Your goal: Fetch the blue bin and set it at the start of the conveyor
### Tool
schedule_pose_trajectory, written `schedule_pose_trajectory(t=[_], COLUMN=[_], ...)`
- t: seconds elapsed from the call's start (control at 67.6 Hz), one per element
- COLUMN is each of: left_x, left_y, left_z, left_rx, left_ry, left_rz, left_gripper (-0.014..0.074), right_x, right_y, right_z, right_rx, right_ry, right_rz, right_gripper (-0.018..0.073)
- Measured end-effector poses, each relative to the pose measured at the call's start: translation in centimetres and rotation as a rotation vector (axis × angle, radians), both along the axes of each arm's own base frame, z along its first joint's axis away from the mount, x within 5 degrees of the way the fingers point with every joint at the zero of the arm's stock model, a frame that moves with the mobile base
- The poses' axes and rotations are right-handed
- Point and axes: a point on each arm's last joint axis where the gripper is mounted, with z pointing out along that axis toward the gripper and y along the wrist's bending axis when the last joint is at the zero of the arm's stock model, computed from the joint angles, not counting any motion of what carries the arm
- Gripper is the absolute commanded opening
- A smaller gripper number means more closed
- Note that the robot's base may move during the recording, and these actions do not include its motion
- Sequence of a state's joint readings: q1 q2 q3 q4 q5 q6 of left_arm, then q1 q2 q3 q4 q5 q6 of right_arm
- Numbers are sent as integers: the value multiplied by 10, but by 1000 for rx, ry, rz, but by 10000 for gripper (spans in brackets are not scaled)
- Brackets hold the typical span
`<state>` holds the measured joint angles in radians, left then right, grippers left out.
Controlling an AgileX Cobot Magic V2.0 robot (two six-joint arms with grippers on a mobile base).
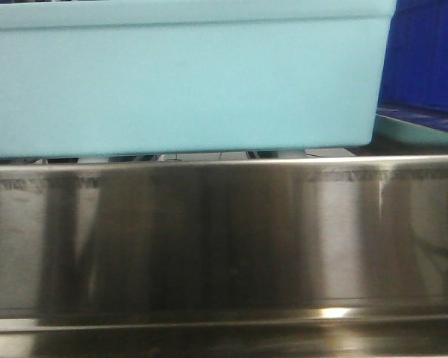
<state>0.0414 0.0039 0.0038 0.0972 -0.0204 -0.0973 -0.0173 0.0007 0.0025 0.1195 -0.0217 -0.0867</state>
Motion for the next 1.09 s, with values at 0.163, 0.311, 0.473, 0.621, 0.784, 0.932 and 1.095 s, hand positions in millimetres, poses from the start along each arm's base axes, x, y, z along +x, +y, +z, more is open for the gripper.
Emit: schedule_pose_trajectory(t=[0.163, 0.311, 0.473, 0.621, 0.784, 0.932, 1.095], left_x=[0, 0, 0, 0, 0, -1, -4], left_y=[0, 0, 0, 0, 0, -1, -1], left_z=[0, 0, 0, 0, 1, 8, 24], left_rx=[0, 0, 0, 0, 1, 3, 4], left_ry=[0, 0, 0, 0, -13, -89, -128], left_rz=[0, 0, 0, 0, -1, -9, -7], left_gripper=[-111, -111, -111, -111, -111, -111, -104], right_x=[0, 0, 0, 0, 0, 0, -1], right_y=[0, 0, 0, 0, 0, 0, 0], right_z=[0, 0, 0, 0, 0, 2, 5], right_rx=[0, 0, 0, 0, 0, 0, 0], right_ry=[0, 0, 0, 0, -5, -26, -40], right_rz=[0, 0, 0, 0, -1, -3, -4], right_gripper=[-162, -162, -162, -162, -162, -162, -162])
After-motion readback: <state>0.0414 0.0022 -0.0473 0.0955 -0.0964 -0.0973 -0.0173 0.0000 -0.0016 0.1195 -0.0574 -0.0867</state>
